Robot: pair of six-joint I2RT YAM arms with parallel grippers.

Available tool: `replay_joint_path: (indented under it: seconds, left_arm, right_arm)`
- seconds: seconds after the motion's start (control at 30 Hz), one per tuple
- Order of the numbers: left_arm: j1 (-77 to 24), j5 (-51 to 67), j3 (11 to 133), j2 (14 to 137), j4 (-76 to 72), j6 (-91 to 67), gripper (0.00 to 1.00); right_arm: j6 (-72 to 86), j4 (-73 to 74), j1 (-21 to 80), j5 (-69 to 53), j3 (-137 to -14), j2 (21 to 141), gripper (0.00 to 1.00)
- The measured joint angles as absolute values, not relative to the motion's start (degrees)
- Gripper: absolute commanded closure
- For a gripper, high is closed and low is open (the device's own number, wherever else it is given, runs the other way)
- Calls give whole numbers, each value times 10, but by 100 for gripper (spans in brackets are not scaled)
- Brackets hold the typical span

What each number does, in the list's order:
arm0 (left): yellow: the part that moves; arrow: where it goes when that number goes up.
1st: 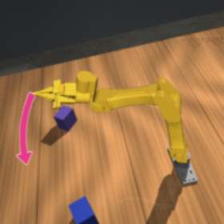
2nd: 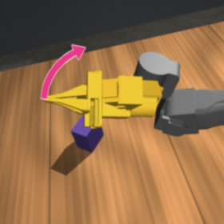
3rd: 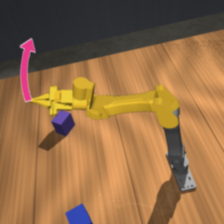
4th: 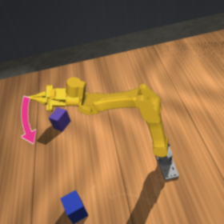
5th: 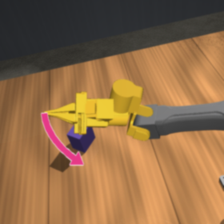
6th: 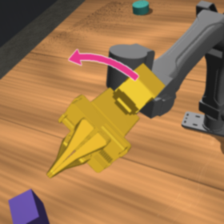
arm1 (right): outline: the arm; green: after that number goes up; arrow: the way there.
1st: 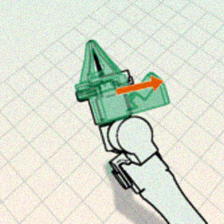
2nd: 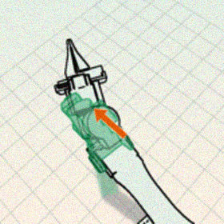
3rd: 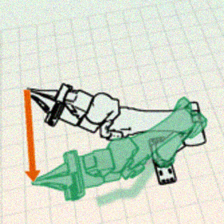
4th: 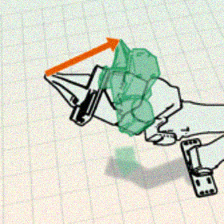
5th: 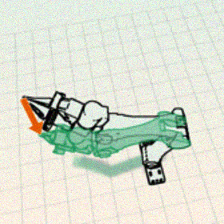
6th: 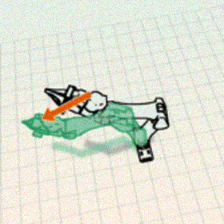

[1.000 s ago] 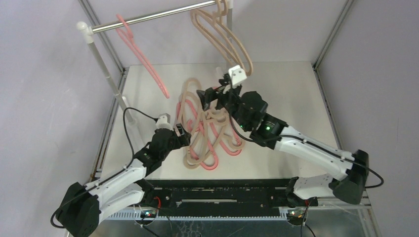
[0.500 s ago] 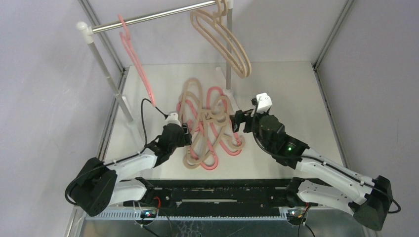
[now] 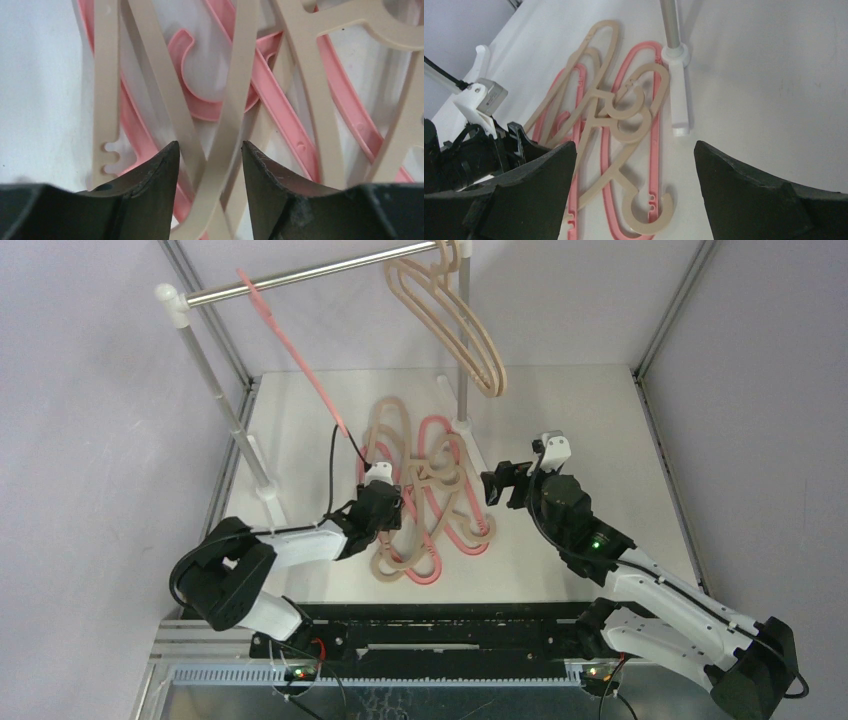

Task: Organize the hangers

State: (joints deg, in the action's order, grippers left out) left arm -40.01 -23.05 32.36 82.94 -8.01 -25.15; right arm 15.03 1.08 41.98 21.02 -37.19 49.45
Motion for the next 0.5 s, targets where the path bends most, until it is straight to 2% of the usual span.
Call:
replay_joint_path:
  seconds: [0.07, 0.2, 0.33, 0.5]
  left_arm:
    - [-401, -239, 334, 847, -81, -247, 61]
    - [-402, -245, 341, 877, -80, -241, 64]
    - [-404, -254, 350, 893, -89, -244, 78]
    - [-408, -264, 351, 894, -86, -250, 88]
  right_arm:
    - [154, 11, 406, 202, -364, 485, 6]
    - [163, 8, 374, 181, -353, 462, 6]
    - [171, 3, 350, 159, -340, 445, 7]
    - [177, -1, 331, 133, -332, 441, 8]
